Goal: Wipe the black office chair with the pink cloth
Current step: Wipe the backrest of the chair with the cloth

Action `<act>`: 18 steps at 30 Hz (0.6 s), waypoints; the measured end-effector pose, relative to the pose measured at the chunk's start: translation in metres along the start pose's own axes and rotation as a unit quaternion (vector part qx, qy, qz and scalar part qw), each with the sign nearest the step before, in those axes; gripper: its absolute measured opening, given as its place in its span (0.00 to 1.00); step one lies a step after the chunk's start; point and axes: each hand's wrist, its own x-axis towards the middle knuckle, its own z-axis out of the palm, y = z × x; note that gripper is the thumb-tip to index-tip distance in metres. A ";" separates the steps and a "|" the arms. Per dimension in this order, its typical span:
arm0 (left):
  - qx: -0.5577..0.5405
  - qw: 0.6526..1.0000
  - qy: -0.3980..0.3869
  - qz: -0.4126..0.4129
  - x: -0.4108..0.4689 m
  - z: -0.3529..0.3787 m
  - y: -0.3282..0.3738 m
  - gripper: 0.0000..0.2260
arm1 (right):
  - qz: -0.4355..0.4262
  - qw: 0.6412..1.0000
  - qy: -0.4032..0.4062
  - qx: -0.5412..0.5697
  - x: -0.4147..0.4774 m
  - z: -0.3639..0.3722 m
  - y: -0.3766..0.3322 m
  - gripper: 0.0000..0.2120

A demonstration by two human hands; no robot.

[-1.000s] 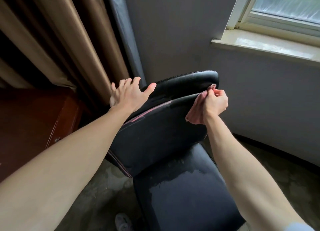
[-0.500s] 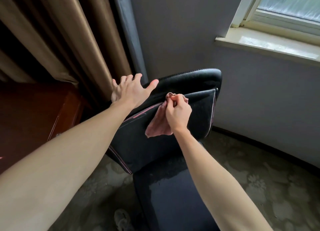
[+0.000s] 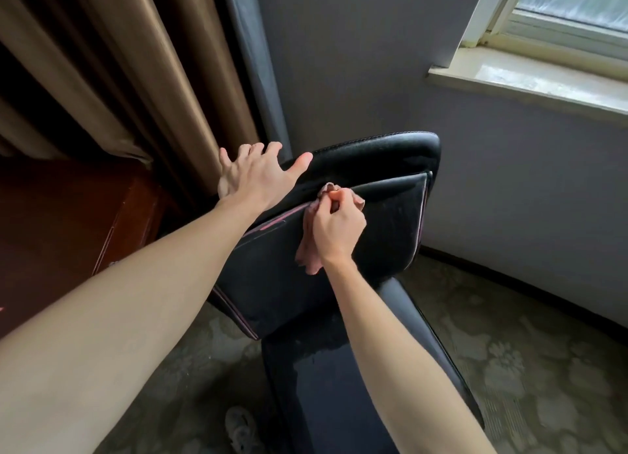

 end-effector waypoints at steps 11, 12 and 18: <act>-0.015 1.000 0.001 -0.006 0.008 0.006 0.007 0.44 | 0.162 0.978 0.094 -0.088 0.119 -0.088 0.064 0.12; -0.014 1.000 0.004 -0.004 0.010 0.006 0.007 0.43 | 0.173 0.978 0.085 -0.076 0.122 -0.090 0.065 0.11; -0.008 1.000 0.005 0.004 0.006 0.005 0.006 0.41 | 0.253 0.958 0.118 0.069 0.110 -0.084 0.051 0.16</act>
